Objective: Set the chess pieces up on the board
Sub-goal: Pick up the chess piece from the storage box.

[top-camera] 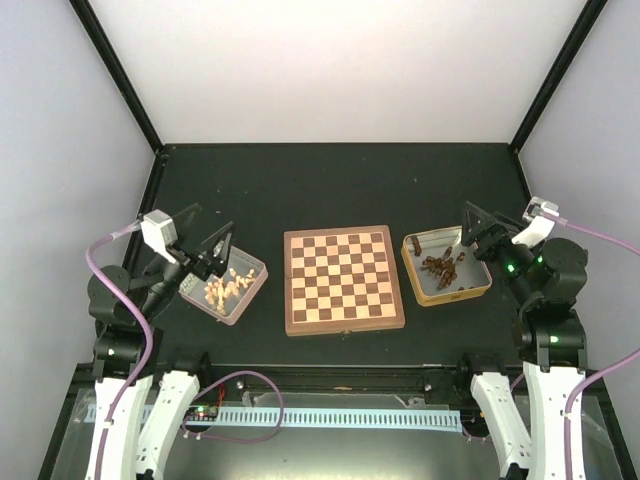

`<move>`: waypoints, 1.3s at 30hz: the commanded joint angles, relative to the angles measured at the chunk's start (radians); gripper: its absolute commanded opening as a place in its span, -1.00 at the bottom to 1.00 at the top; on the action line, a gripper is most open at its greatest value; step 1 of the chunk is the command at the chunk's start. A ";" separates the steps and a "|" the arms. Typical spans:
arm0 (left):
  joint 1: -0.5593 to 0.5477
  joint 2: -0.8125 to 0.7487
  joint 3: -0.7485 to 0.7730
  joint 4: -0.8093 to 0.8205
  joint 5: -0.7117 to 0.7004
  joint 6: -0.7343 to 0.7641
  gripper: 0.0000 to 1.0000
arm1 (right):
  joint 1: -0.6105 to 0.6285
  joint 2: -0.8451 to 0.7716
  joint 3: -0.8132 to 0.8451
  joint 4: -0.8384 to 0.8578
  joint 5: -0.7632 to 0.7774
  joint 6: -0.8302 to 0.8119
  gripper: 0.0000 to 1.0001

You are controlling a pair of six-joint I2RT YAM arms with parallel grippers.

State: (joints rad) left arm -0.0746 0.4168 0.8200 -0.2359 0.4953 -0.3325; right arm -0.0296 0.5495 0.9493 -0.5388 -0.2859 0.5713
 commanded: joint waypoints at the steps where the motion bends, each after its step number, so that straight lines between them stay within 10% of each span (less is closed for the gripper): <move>1: -0.007 0.001 -0.033 0.099 0.065 -0.028 0.98 | -0.007 -0.016 -0.046 0.012 0.038 0.031 0.75; 12: -0.008 0.015 -0.147 0.241 0.192 -0.135 0.98 | -0.007 0.071 -0.133 -0.004 -0.255 -0.040 0.76; 24: -0.040 0.187 -0.180 0.236 0.260 -0.294 0.98 | -0.003 0.251 -0.206 -0.094 -0.123 -0.100 0.39; 39: -0.270 0.486 -0.110 0.012 -0.059 -0.259 0.81 | 0.036 0.454 -0.235 -0.044 0.194 -0.082 -0.10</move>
State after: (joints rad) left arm -0.3286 0.8387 0.6384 -0.1753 0.5125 -0.6228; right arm -0.0032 0.9619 0.6838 -0.6003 -0.2310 0.4988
